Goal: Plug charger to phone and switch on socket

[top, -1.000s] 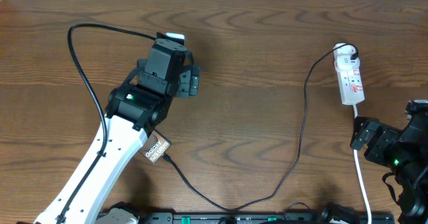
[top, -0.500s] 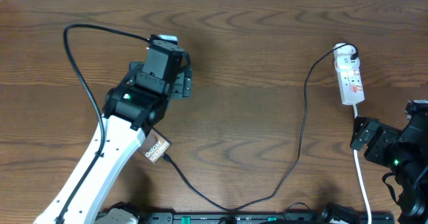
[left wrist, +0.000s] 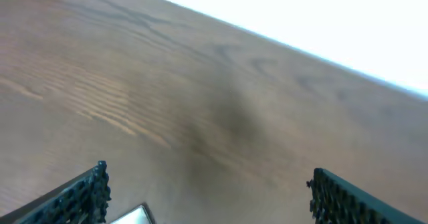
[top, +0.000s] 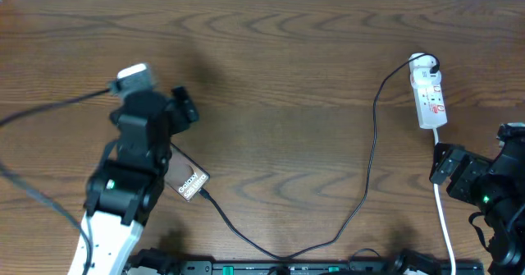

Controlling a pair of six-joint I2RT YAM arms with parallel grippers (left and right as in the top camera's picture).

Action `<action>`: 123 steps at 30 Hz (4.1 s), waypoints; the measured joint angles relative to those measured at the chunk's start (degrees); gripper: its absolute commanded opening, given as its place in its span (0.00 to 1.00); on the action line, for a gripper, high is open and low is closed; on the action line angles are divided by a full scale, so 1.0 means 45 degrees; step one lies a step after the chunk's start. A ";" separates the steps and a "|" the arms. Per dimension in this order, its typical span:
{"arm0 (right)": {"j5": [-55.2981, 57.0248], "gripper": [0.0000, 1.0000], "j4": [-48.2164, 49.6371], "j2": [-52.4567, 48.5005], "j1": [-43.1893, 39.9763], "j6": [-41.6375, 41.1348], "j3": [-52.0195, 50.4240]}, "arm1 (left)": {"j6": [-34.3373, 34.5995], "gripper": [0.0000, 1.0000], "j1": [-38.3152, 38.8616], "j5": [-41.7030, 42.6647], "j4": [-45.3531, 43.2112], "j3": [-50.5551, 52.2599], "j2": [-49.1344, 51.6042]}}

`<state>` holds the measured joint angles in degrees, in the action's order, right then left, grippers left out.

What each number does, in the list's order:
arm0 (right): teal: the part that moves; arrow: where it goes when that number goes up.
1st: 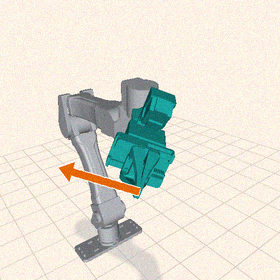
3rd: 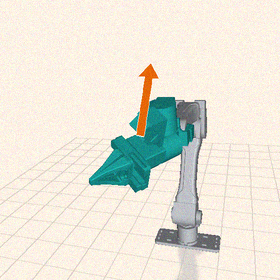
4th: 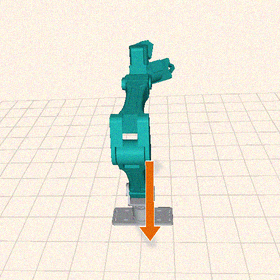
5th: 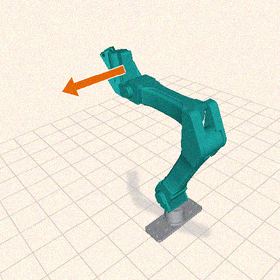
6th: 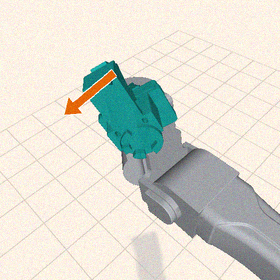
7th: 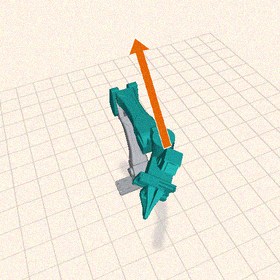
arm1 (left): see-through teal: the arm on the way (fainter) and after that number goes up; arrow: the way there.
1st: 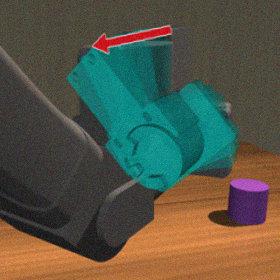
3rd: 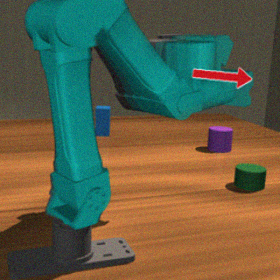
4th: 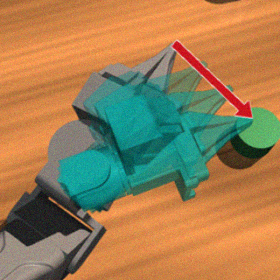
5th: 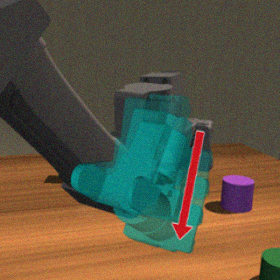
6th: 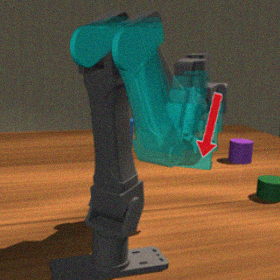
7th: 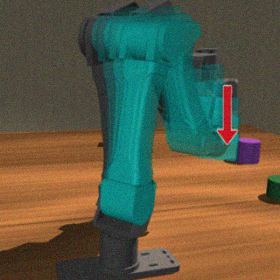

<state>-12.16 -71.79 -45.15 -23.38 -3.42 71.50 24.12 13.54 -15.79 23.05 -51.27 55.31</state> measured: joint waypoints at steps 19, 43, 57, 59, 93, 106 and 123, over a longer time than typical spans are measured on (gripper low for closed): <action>-0.0005 0.99 0.0000 0.0000 0.0000 0.0000 -0.0005 | 0.0777 0.93 -0.3968 0.3555 -0.8262 0.8412 -0.7728; 0.0000 0.99 -0.0005 0.0000 0.0000 0.0000 -0.0005 | -0.2438 0.93 -0.5848 0.5770 -0.5037 1.1244 -1.2138; 0.0000 0.99 -0.0005 0.0000 0.0000 0.0005 -0.0005 | -0.4692 0.93 -0.5848 0.5877 -0.5032 1.1244 -1.2152; 0.0000 0.99 -0.0005 0.0000 0.0000 0.0005 -0.0005 | -0.4770 0.93 -0.5848 0.5897 -0.5032 1.1244 -1.2152; 0.0000 0.99 -0.0005 0.0000 0.0005 0.0005 -0.0005 | -0.4750 0.93 -0.5843 0.6018 -0.5071 1.1239 -1.2152; 0.0102 0.99 0.0151 0.0000 0.0058 0.0000 -0.0005 | -0.4750 0.92 -0.5843 0.6023 -0.5071 1.1239 -1.2152; -0.1379 0.99 1.1050 0.3706 0.2234 -0.1010 -0.8291 | -0.4750 0.93 -0.5843 0.6115 -0.5042 1.1215 -1.2152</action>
<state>-18.37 -22.06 -28.47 -13.32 -7.97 34.20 2.74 -12.75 11.73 0.36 -0.80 0.62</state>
